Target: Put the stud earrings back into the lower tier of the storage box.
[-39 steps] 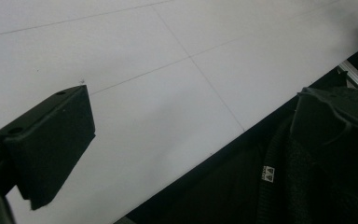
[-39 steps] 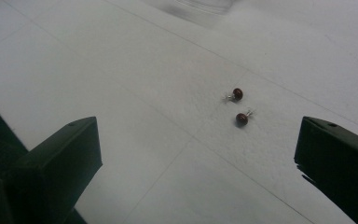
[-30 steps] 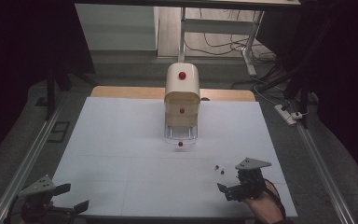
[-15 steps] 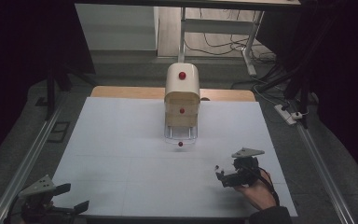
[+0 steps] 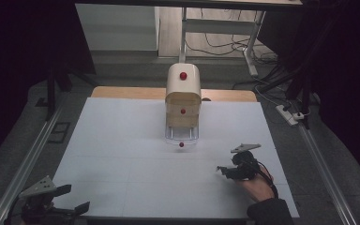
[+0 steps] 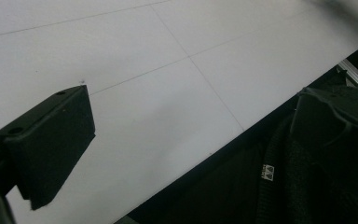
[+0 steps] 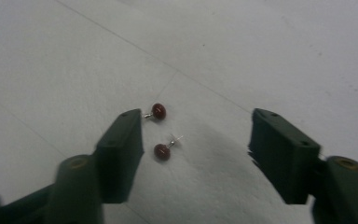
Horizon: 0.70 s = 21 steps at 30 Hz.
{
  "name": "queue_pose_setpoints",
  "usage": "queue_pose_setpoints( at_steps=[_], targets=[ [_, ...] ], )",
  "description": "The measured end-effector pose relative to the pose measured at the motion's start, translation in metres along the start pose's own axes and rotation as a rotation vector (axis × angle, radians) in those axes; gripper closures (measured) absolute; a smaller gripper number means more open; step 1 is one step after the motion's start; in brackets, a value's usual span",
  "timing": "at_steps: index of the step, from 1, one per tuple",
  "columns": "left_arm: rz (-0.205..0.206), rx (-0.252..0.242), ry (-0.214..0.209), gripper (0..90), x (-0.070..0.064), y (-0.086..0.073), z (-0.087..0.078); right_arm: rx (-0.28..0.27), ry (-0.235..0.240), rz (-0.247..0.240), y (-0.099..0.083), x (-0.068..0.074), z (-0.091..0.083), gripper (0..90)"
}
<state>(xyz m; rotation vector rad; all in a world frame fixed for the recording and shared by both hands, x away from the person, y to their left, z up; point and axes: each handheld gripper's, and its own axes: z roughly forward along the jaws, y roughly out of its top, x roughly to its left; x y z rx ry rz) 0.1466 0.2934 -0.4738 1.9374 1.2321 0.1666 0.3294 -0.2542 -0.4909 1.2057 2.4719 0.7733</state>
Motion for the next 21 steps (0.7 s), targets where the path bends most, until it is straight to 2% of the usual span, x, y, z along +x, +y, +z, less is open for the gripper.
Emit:
queue_pose_setpoints(
  at_steps=[4, 10, 11, 13, 14, 18, 21],
  targets=[
    [-0.002, 0.001, 0.000, 0.0, 0.000, 0.000, 0.000, 0.052, 0.011, -0.018, 0.002, 0.003, 0.007, 50.1],
    [0.000, 0.003, 0.001, 0.0, 0.000, 0.000, 0.000, 0.081, -0.002, -0.036, 0.005, 0.005, 0.012, 57.9],
    [0.002, 0.003, 0.002, 0.0, 0.000, 0.000, 0.000, 0.108, -0.019, -0.047, 0.005, 0.006, 0.014, 60.4],
    [0.000, 0.003, 0.002, 0.0, 0.000, 0.000, 0.000, 0.125, -0.019, -0.042, 0.004, 0.005, 0.015, 63.4],
    [0.000, 0.003, 0.002, 0.0, 0.000, 0.000, 0.000, 0.125, -0.019, -0.042, 0.004, 0.005, 0.015, 63.4],
    [0.000, 0.005, 0.002, 0.0, 0.000, 0.000, 0.000, 0.140, -0.019, -0.036, 0.004, 0.004, 0.014, 75.7],
    [0.004, 0.006, 0.004, 0.0, 0.000, 0.000, 0.001, 0.150, -0.027, -0.040, 0.004, 0.004, 0.013, 76.5]
  ],
)
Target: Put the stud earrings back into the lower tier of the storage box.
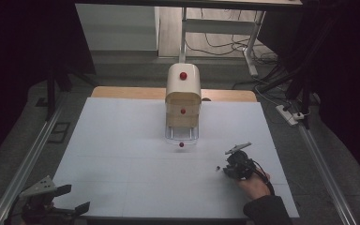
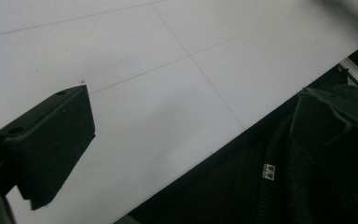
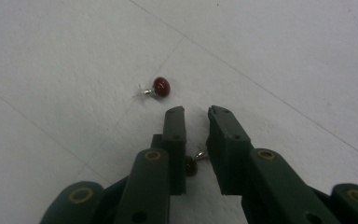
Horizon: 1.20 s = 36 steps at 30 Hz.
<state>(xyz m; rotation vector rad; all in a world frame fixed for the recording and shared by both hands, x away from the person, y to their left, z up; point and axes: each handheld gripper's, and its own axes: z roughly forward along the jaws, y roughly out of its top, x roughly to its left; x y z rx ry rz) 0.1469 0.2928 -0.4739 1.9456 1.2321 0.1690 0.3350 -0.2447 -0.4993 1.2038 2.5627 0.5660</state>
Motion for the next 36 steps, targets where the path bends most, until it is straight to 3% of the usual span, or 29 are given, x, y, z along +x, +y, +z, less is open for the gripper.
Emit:
queue_pose_setpoints(
  at_steps=[1, 2, 8, 14, 23, 30, 33, 36],
  targets=[
    [0.000, 0.001, 0.000, 0.0, 0.000, 0.000, 0.000, -0.001, 0.003, 0.005, 0.000, 0.000, 0.000, 76.9],
    [0.000, 0.002, 0.000, 0.0, 0.000, 0.000, 0.000, 0.004, 0.006, 0.016, -0.001, -0.002, 0.000, 83.5],
    [0.000, 0.004, 0.001, 0.0, 0.000, 0.000, 0.000, 0.002, 0.022, 0.027, -0.001, -0.003, -0.001, 85.2],
    [-0.002, 0.004, -0.002, 0.0, 0.000, 0.000, 0.001, -0.028, 0.003, 0.043, -0.002, -0.006, -0.004, 77.3],
    [-0.002, 0.004, -0.002, 0.0, 0.000, 0.000, 0.001, 0.018, -0.019, 0.069, -0.008, -0.003, -0.006, 63.5],
    [-0.001, 0.006, -0.002, 0.0, 0.000, 0.001, 0.001, 0.033, -0.033, 0.072, -0.011, 0.001, -0.009, 63.2],
    [-0.004, 0.004, -0.003, 0.0, 0.000, 0.001, 0.001, 0.010, -0.020, 0.085, -0.013, 0.001, -0.014, 63.7],
    [-0.001, 0.005, -0.003, 0.0, 0.000, 0.001, 0.001, 0.038, -0.019, 0.068, -0.017, 0.003, -0.013, 67.4]
  ],
)
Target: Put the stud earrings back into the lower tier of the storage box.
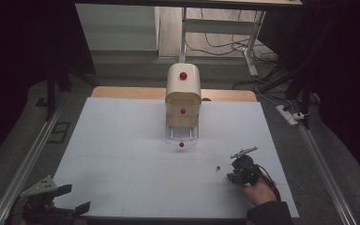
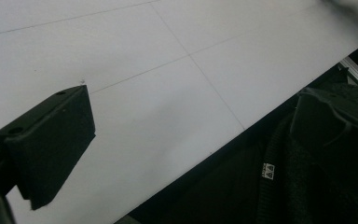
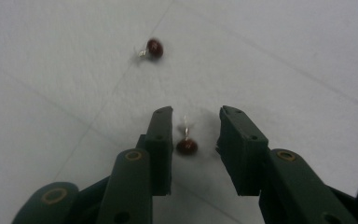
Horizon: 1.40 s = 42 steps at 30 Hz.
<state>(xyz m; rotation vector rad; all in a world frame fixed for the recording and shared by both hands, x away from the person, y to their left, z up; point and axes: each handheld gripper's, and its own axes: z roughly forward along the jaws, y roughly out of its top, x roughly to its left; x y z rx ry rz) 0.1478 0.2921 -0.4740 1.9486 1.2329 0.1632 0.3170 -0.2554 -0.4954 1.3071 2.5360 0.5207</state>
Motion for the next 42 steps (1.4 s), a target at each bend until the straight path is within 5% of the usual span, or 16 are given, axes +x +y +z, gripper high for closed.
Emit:
queue_pose_setpoints(
  at_steps=[5, 12, 31, 42],
  targets=[
    [0.000, 0.001, 0.001, 0.0, 0.000, 0.000, 0.000, 0.014, 0.003, -0.034, 0.000, 0.003, 0.001, 80.0],
    [0.001, 0.003, 0.001, 0.0, 0.000, 0.000, 0.001, -0.038, 0.027, -0.015, 0.002, -0.001, -0.003, 80.3],
    [0.004, 0.006, -0.003, 0.0, 0.000, 0.001, 0.001, -0.214, 0.118, -0.067, 0.018, 0.005, -0.016, 80.3],
    [0.005, 0.007, -0.003, 0.0, 0.000, 0.001, 0.001, -0.273, 0.147, -0.065, 0.025, 0.010, -0.020, 80.2]
  ],
)
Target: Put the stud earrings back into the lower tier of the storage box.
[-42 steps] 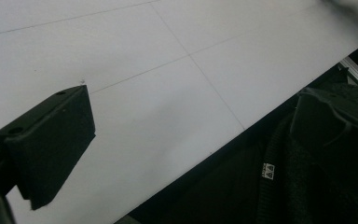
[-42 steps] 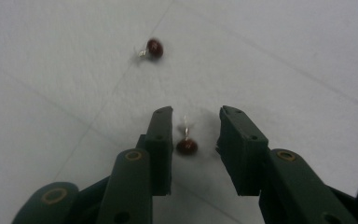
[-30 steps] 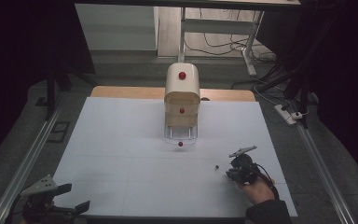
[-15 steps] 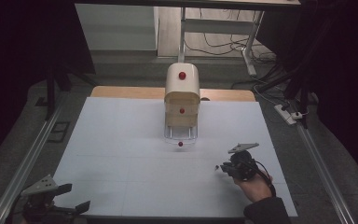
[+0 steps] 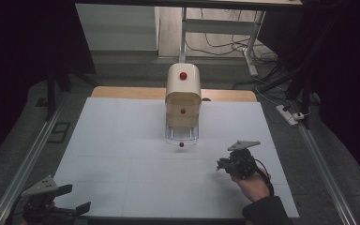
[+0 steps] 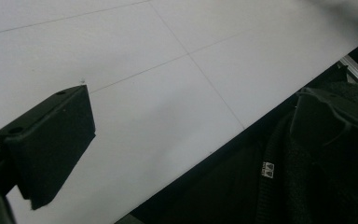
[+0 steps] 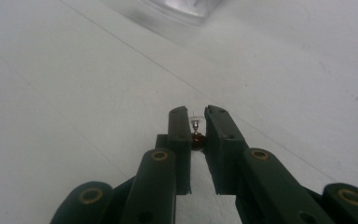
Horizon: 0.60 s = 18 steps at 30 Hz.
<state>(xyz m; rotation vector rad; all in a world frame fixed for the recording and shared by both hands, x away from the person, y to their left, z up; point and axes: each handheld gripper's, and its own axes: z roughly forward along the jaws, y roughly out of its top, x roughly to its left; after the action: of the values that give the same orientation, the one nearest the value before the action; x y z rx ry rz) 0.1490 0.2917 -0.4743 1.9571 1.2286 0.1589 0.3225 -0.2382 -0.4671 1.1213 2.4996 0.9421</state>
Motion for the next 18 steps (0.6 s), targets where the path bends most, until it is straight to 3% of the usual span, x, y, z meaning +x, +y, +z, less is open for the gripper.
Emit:
queue_pose_setpoints(
  at_steps=[11, 18],
  targets=[
    [-0.004, -0.002, -0.007, 0.0, 0.001, 0.000, 0.000, -0.052, 0.057, 0.005, 0.011, 0.007, 0.002, 80.2],
    [-0.012, -0.018, -0.006, 0.0, 0.001, -0.001, -0.002, -0.088, 0.072, -0.028, 0.025, 0.014, 0.009, 80.1]
  ],
)
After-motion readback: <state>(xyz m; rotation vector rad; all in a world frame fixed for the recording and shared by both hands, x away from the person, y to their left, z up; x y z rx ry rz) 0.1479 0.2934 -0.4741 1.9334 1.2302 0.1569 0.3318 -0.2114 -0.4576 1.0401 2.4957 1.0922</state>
